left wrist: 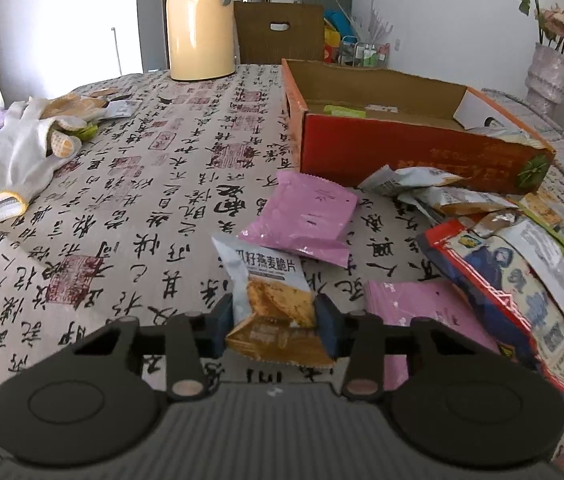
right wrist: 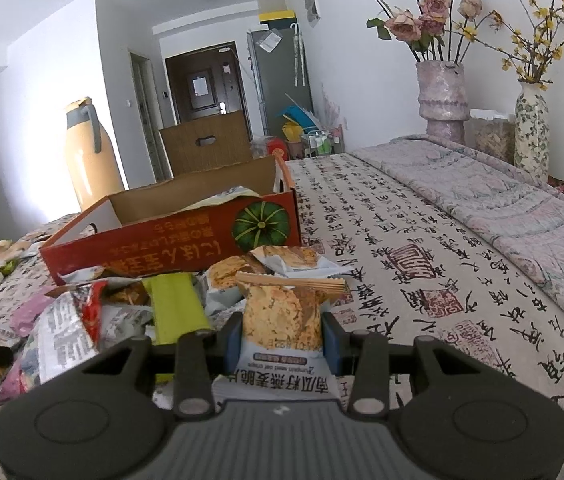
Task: Organize snacks
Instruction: 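Grasp a cracker packet with the right tool while the left tool grasps another cracker packet, then carry both cracker packets over the box and release them inside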
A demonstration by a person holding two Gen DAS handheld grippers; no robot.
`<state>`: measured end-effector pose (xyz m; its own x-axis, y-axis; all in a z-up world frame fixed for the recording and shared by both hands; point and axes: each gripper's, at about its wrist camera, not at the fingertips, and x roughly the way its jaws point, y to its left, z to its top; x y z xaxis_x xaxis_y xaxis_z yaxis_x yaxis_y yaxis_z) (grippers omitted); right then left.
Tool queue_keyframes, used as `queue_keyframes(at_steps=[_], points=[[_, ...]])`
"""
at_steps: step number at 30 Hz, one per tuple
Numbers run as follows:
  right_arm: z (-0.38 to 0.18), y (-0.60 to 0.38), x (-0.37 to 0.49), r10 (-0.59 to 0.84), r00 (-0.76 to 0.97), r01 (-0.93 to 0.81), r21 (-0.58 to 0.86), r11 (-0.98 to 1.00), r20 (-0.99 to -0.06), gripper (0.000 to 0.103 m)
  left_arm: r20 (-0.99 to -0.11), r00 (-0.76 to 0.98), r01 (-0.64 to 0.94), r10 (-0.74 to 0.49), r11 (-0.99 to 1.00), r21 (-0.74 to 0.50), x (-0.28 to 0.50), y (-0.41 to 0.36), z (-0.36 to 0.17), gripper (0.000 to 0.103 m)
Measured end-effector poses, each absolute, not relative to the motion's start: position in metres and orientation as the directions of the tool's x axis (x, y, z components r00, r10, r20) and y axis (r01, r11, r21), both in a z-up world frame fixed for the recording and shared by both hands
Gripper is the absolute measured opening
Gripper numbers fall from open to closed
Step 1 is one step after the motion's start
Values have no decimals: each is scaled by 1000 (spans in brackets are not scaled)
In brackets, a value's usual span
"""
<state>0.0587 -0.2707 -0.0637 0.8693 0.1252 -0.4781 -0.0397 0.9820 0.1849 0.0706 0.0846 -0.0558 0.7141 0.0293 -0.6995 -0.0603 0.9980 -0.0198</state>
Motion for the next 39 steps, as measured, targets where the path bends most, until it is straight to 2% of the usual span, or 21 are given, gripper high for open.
queue_keyframes(at_steps=[2,9,28,39], points=[[-63,-270,57,128,871,-43,185,982,-475,40,-700,714,-59,21,998,-30,68,86,-54,21],[-60,-269,50,130,875,-49,183,982,-466,40,-683,730,-55,16,998,-36,60,86,-49,16],[-55,-265,47,139,880,-63,178,982,-454,40,-610,792,-30,-8,998,-52,55,78,-26,13],[-32,-253,71,165,906,-119,140,983,-390,40,-519,853,23,-50,998,-57,81,51,10,13]])
